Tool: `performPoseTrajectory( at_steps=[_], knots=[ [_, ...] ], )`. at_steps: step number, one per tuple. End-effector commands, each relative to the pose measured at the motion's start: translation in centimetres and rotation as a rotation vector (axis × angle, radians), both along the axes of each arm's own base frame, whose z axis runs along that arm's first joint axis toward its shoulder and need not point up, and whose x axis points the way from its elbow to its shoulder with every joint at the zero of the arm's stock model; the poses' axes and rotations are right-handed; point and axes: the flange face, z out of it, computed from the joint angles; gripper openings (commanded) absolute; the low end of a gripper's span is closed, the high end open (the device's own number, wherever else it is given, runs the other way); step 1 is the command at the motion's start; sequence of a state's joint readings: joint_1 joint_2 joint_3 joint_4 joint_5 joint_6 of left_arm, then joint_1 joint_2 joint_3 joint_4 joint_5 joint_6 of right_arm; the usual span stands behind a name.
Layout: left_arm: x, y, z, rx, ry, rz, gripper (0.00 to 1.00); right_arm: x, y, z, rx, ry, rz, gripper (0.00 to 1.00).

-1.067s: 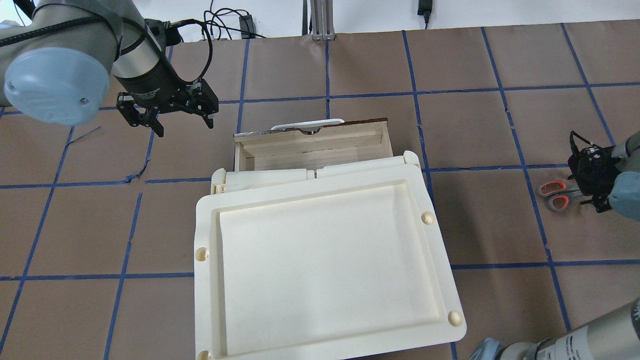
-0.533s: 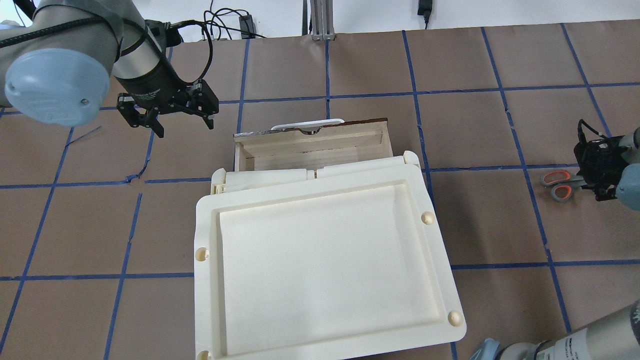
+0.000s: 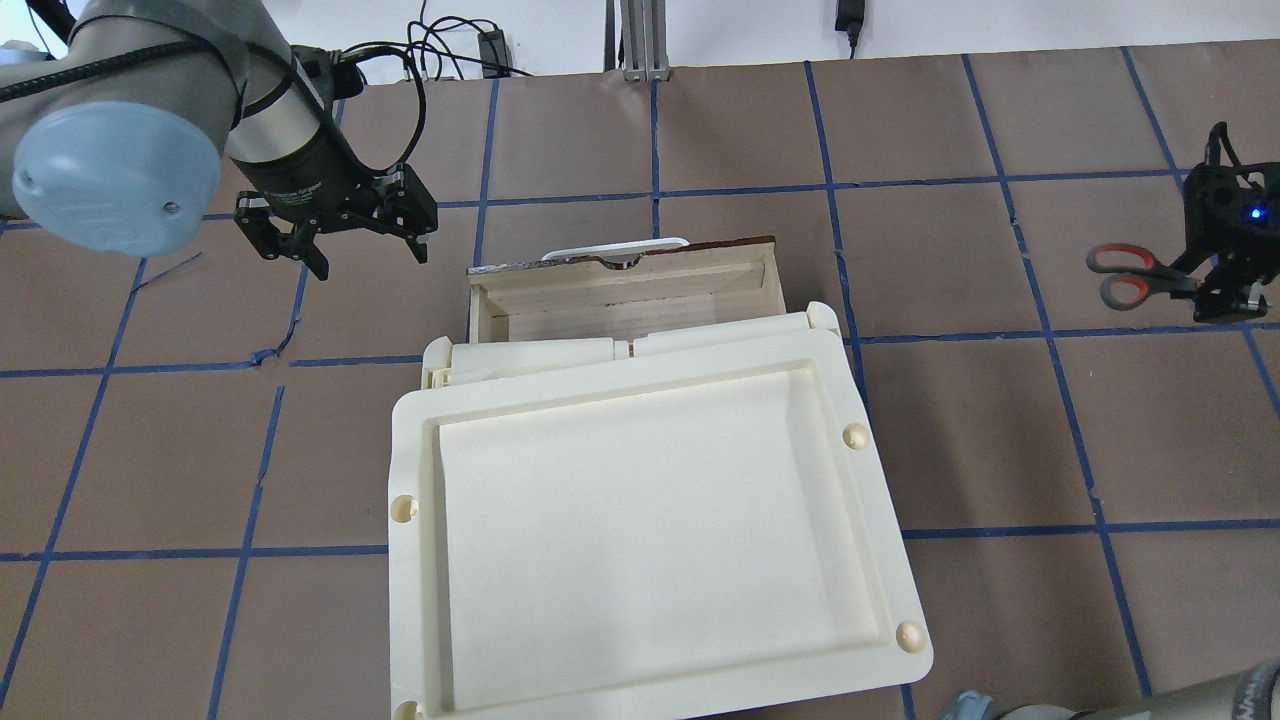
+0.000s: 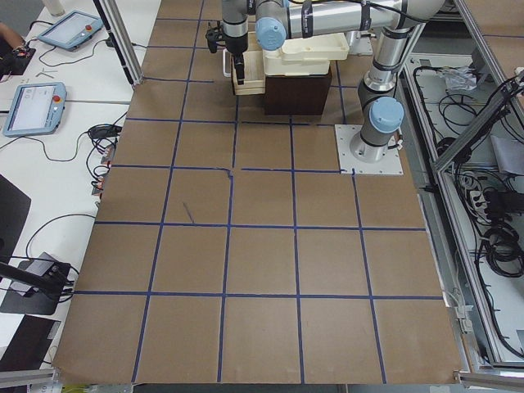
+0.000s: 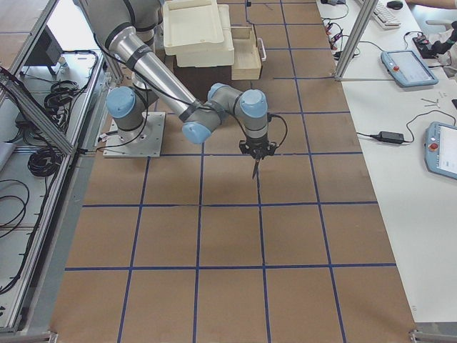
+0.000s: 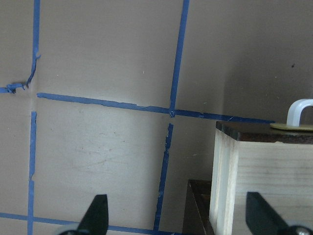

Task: Put scissors in drawer and close it
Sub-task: 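Close the right gripper on the scissors blades and lift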

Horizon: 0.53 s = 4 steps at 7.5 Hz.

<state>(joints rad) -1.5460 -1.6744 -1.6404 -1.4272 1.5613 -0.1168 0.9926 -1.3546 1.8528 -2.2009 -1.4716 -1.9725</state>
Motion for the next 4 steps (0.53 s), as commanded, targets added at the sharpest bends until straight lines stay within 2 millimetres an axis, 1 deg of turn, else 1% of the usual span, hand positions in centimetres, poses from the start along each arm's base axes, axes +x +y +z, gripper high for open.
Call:
performPoseTrajectory(
  at_steps=[1,2,3,4],
  knots=[
    [0.8,-0.1,-0.5,0.001,0.003,0.018,1.00,8.6,-3.2,6.0,-0.022,0.042,0.090,0.00],
    [0.8,-0.2,-0.6,0.001,0.006,0.023,1.00,13.3,-3.7,9.3,-0.021,0.017,0.047,0.00],
    [0.9,-0.3,-0.4,-0.011,0.008,0.023,1.00,18.0,-4.6,10.9,-0.020,-0.012,0.051,0.00],
    [0.7,-0.3,-0.4,-0.011,0.005,0.017,1.00,23.6,-4.6,12.8,-0.009,-0.037,0.017,0.00]
  ],
)
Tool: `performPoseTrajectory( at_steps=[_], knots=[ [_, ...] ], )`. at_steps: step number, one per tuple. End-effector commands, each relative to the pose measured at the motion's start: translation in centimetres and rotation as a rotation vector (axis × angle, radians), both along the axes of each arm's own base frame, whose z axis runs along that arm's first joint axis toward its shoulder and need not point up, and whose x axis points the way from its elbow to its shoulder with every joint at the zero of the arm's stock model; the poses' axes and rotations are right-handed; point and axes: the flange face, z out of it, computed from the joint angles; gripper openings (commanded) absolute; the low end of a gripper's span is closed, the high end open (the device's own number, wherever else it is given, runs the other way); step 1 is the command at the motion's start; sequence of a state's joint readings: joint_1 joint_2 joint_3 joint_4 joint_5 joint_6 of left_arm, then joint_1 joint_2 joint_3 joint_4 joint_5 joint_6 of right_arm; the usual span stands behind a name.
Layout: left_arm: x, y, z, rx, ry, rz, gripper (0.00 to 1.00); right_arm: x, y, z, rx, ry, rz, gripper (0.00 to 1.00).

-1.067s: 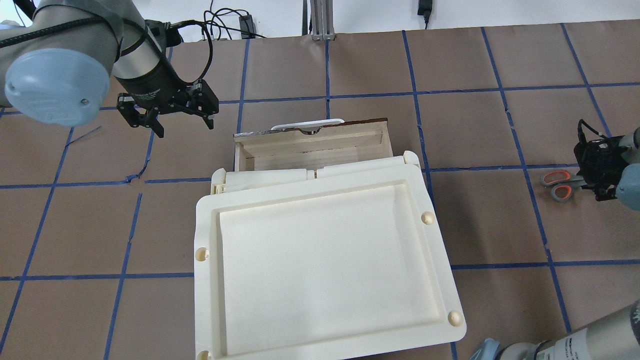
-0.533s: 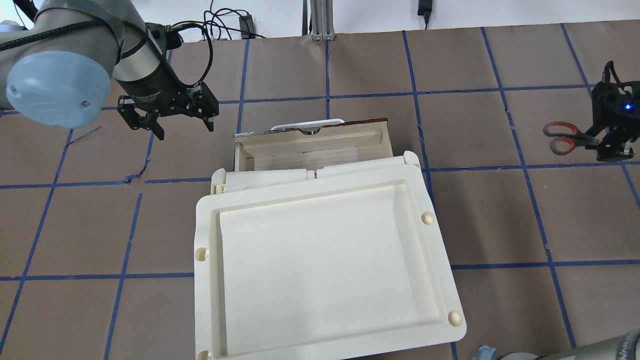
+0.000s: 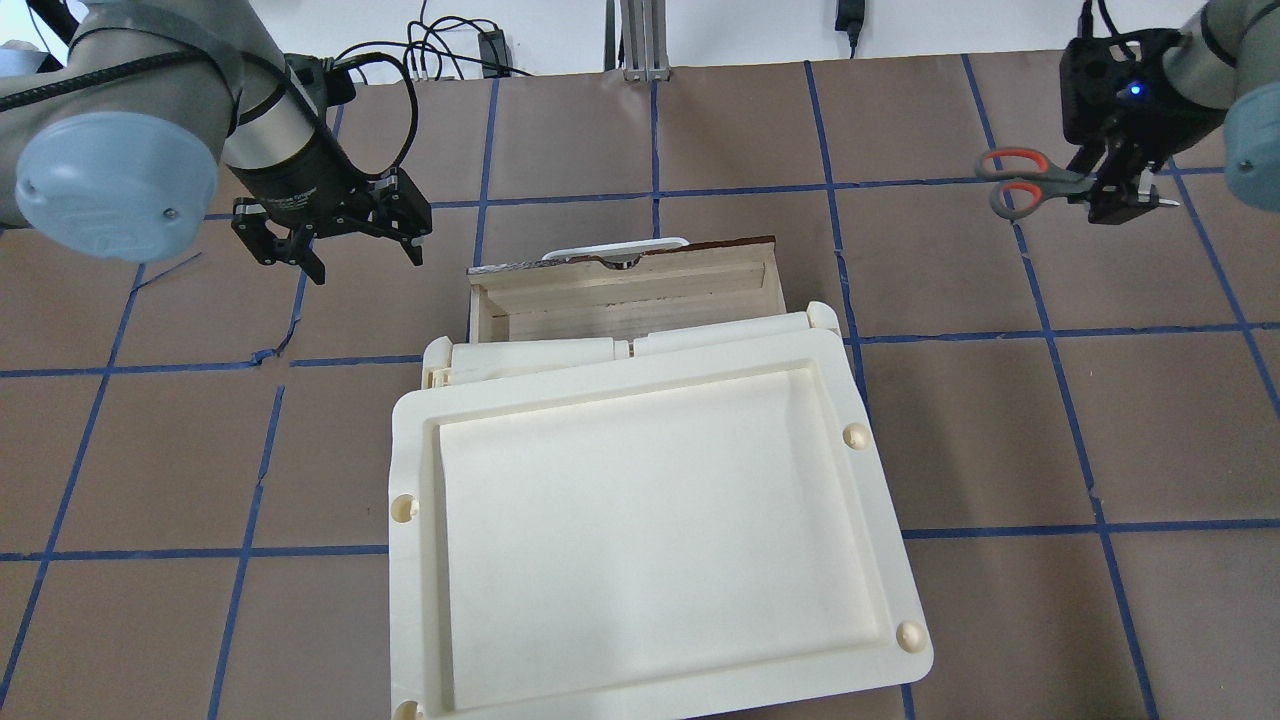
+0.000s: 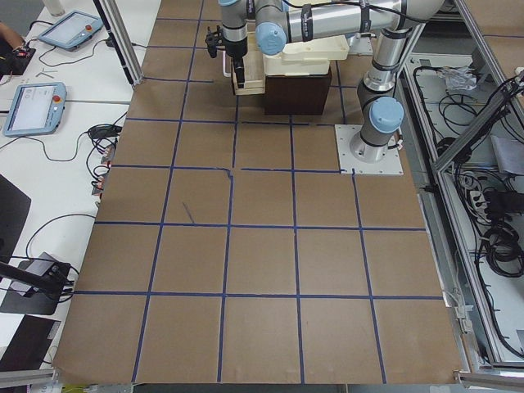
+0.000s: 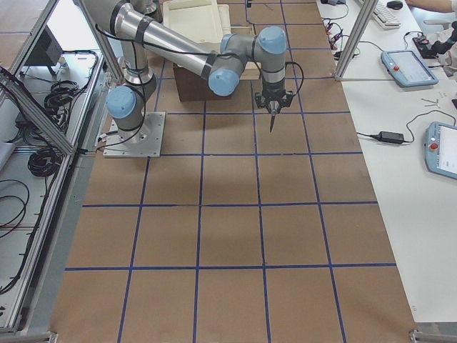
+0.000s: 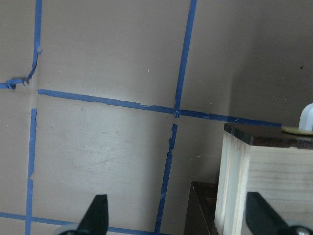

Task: Put scissors in drawer and close it
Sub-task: 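Carry the scissors with the right gripper over the open drawer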

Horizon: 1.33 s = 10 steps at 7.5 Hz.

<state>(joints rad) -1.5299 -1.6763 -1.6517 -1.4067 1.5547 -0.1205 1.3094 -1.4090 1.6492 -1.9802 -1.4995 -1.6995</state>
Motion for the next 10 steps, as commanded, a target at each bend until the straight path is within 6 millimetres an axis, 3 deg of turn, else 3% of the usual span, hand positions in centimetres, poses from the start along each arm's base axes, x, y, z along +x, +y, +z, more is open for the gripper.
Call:
performPoseTrajectory(
  at_steps=[1,4,6,8,10],
  knots=[
    [-0.1,0.0,0.1,-0.005,-0.005,-0.005,1.00,12.3,0.4,3.9,0.006,-0.068,-0.101,0.00],
    [-0.3,0.0,0.2,-0.009,0.003,-0.003,1.00,25.2,3.8,3.2,0.046,-0.110,-0.163,0.00],
    [-0.3,0.1,0.4,-0.010,0.000,-0.006,1.00,31.2,5.4,0.6,0.093,-0.097,-0.177,0.00],
    [-0.1,0.3,0.5,-0.011,-0.006,-0.005,1.00,33.5,5.8,-1.2,0.118,-0.079,-0.143,0.00],
    [-0.1,0.6,1.1,-0.019,-0.011,-0.007,1.00,33.8,5.0,-1.2,0.113,-0.078,-0.111,0.00]
  ],
)
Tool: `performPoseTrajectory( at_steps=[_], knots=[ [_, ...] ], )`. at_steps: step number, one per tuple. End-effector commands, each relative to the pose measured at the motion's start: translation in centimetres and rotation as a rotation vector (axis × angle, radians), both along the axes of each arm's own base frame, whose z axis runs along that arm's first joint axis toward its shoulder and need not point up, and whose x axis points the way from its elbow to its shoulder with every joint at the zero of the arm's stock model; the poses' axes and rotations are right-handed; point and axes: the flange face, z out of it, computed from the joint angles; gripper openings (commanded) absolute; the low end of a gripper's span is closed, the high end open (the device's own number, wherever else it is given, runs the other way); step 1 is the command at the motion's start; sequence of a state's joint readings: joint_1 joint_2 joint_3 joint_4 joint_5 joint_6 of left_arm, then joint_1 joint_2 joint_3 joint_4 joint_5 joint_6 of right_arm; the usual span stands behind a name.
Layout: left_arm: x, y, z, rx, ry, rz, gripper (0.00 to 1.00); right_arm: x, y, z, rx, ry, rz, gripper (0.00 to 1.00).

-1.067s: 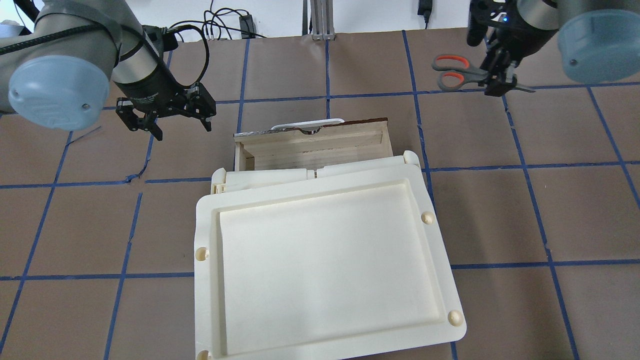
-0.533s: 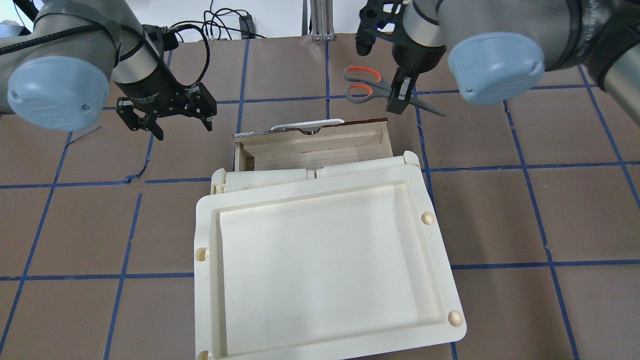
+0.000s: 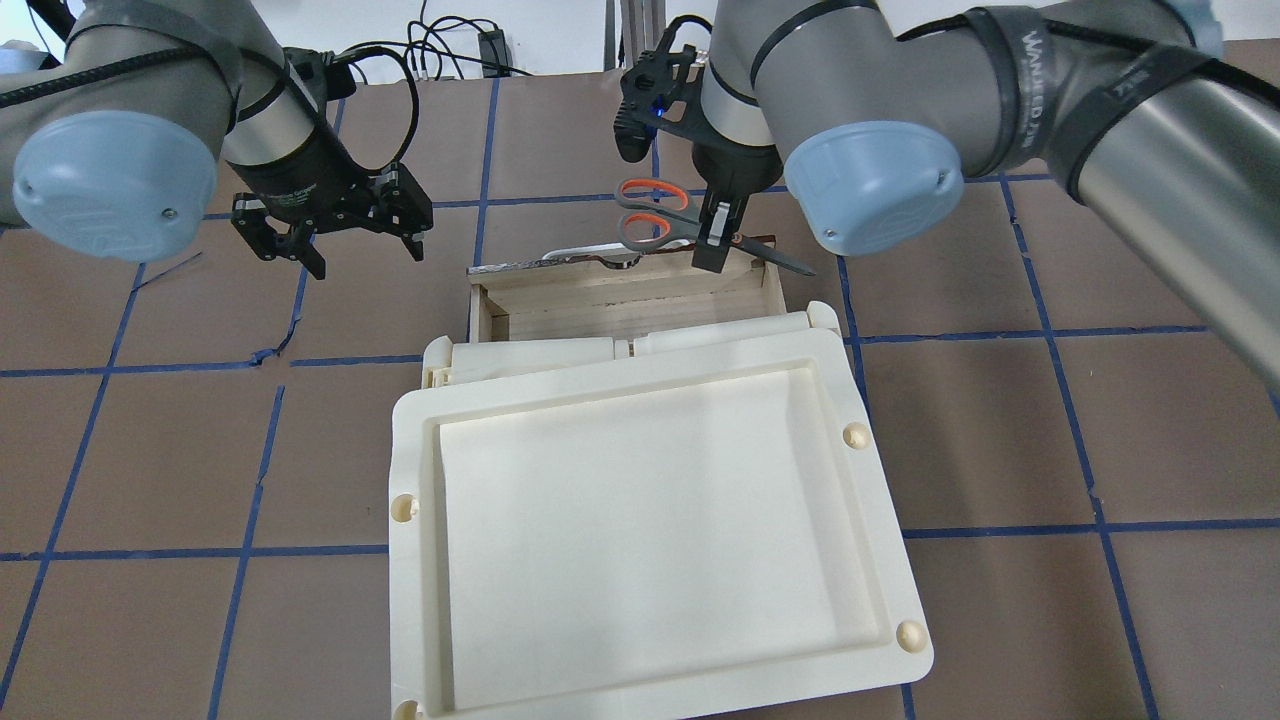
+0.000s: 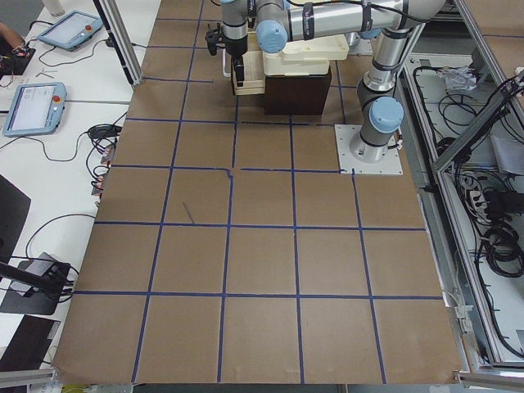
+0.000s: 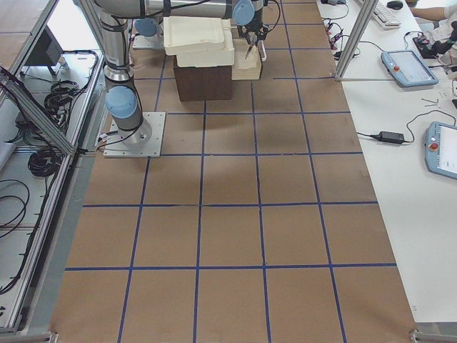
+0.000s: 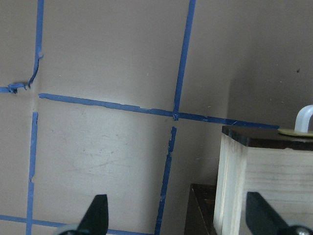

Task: Put scissors in drawer and close it
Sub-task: 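Carry the scissors with the right gripper over the open drawer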

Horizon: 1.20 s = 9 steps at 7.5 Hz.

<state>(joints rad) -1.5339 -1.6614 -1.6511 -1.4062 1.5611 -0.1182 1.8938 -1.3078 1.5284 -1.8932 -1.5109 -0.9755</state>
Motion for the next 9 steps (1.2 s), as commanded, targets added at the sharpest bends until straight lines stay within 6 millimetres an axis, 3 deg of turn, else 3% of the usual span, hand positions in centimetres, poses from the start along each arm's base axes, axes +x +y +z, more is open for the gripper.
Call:
performPoseTrajectory(
  at_steps=[1,2,9],
  knots=[
    [0.4,0.1,0.3,-0.003,-0.002,0.007,1.00,1.7,-0.1,-1.1,0.012,0.008,0.060,0.00],
    [0.9,0.0,0.3,-0.003,0.001,0.015,1.00,3.6,0.8,-2.0,0.019,0.016,0.106,0.00],
    [1.2,-0.1,-0.3,0.013,0.001,-0.058,1.00,5.7,0.2,-3.5,0.005,0.024,0.193,0.01]
  ],
)
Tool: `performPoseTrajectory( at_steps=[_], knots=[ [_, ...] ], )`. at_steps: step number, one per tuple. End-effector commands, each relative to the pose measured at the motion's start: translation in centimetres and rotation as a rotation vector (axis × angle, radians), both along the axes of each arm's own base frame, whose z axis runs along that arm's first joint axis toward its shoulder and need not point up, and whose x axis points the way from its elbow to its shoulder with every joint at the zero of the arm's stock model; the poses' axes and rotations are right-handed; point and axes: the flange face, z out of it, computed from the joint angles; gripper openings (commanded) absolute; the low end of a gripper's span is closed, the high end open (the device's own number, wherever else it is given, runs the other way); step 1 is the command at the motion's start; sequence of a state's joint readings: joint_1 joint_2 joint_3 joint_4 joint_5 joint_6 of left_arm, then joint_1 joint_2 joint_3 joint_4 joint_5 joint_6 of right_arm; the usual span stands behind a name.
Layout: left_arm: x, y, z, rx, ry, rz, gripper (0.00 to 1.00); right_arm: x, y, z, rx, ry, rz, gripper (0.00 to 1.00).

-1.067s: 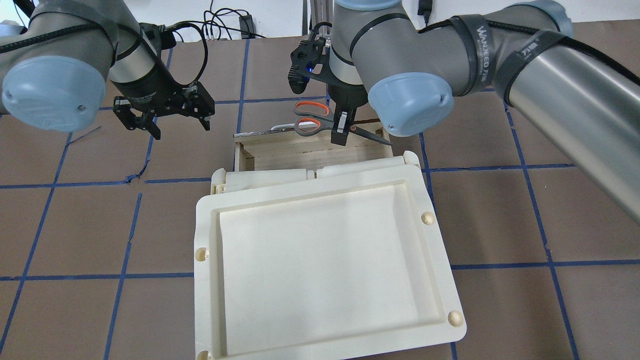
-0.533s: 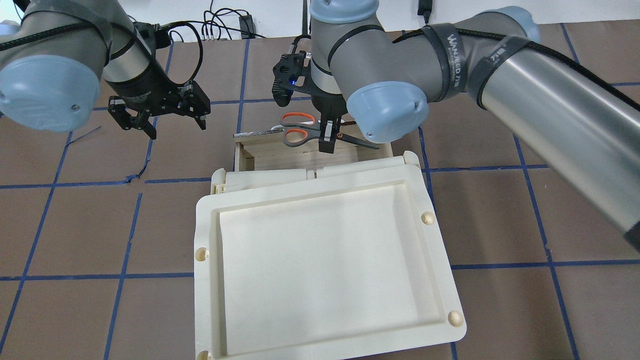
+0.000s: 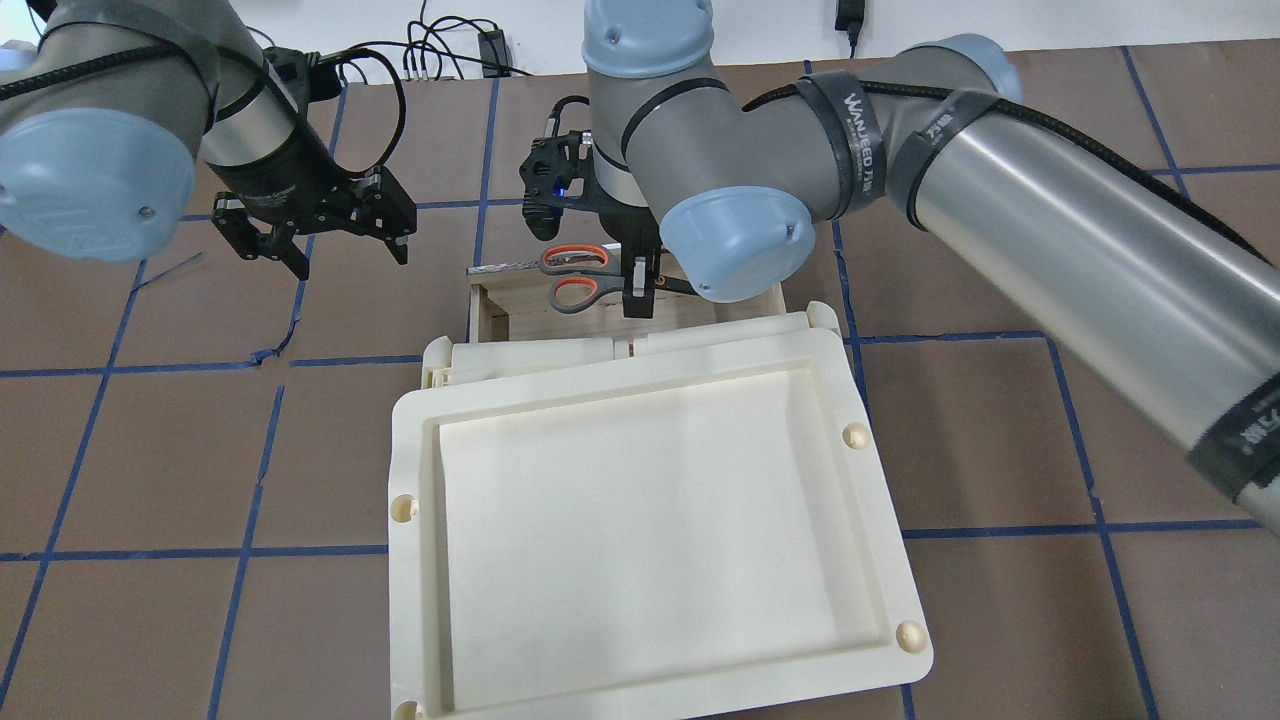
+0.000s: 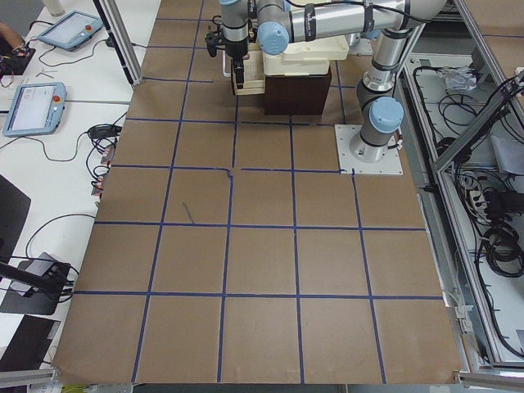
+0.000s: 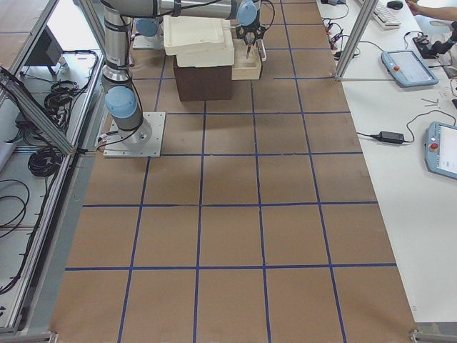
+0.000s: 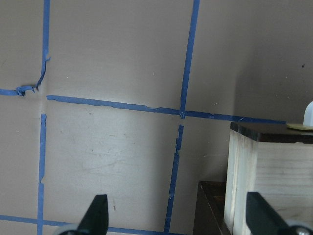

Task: Put scissors in drawer and close it
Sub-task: 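Lower the scissors into the drawer with the right gripper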

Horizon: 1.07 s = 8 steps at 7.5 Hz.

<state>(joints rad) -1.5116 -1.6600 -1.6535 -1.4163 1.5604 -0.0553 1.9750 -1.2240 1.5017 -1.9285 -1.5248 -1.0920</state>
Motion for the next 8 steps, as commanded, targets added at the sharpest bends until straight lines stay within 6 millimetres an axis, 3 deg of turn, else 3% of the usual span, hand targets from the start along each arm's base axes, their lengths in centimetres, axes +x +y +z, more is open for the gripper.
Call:
performPoseTrajectory(
  at_steps=[1,4,8],
  knots=[
    [0.0,-0.1,-0.2,0.004,0.001,-0.021,1.00,1.1,0.2,-0.2,0.002,-0.005,-0.015,0.01],
    [0.0,-0.6,-0.7,0.001,0.002,-0.021,1.00,3.2,1.3,-1.9,0.023,0.029,-0.008,0.01],
    [0.1,-0.7,0.5,-0.022,0.001,-0.019,1.00,3.2,1.2,-2.7,0.034,0.041,-0.008,0.01]
  ],
)
